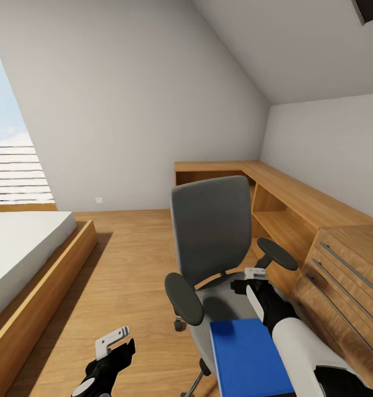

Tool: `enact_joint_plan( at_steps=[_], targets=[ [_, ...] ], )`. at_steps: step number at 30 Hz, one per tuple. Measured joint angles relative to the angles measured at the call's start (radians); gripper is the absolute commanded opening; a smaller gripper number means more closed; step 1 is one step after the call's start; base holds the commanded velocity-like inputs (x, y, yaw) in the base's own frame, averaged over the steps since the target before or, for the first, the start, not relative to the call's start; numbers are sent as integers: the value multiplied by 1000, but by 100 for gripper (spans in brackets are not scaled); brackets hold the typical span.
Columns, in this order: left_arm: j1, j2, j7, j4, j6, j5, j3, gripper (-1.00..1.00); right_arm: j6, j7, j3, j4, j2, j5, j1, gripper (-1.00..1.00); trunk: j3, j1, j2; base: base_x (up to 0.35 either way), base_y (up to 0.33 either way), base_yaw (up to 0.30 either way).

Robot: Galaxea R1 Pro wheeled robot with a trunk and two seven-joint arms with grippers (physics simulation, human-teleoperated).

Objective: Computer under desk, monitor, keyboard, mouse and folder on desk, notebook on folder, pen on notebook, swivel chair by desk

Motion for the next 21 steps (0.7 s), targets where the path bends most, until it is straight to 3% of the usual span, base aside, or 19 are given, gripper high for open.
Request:
enact_joint_plan(
  at_steps=[7,18,21],
  targets=[
    [0,0,0,0,0,-1,0,100,48,0,-1,-102,2,-1,47,100,0,0,0,0,0,0],
    [0,0,0,0,0,-2,0,100,187,2,-3,-443,10,-5,211,100,0,0,0,0,0,0],
    [0,0,0,0,0,0,0,100,234,4,-4,-559,12,-31,260,100,0,0,0,0,0,0]
  ],
)
